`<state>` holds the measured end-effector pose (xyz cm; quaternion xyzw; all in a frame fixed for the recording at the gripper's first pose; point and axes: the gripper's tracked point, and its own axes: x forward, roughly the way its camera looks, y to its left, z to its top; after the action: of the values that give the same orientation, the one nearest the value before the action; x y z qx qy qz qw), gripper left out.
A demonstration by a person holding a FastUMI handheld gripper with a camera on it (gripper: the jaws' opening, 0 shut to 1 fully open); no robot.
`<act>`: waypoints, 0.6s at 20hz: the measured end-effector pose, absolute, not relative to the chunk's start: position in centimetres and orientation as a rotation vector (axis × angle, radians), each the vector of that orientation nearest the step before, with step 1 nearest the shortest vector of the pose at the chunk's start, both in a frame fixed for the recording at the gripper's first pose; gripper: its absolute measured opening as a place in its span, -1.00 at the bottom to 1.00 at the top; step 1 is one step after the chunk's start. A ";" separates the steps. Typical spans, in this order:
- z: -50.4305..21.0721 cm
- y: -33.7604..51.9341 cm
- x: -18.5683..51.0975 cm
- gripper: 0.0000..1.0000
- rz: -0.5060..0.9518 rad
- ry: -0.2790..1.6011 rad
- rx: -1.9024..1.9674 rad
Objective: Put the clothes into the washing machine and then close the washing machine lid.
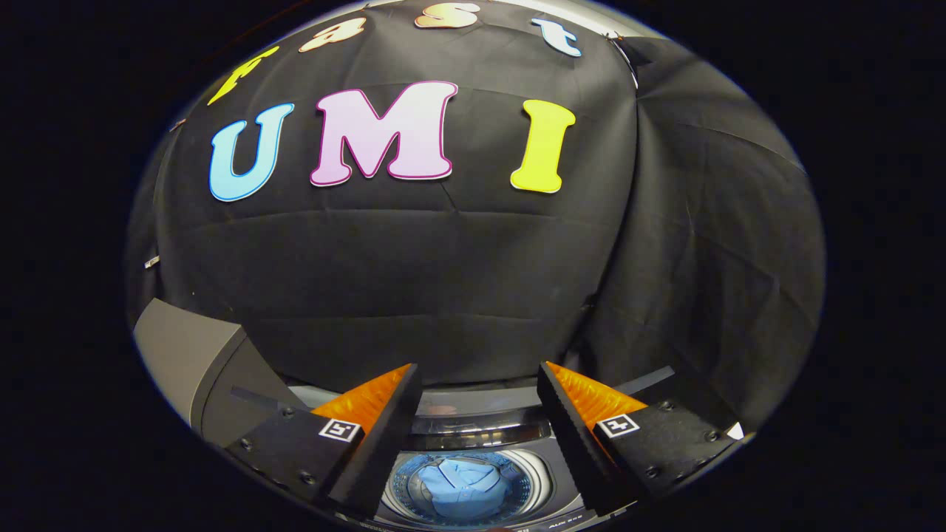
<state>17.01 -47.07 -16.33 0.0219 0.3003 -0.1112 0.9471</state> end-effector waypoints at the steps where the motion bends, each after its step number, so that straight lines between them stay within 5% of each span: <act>1: -16.4 -47.0 16.4 1.00 -0.230 0.615 0.044; 12: -23.5 -44.6 3.2 0.98 -0.205 0.842 -0.032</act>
<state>3.16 -44.64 -23.52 -0.0154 0.4081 -0.0993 0.9074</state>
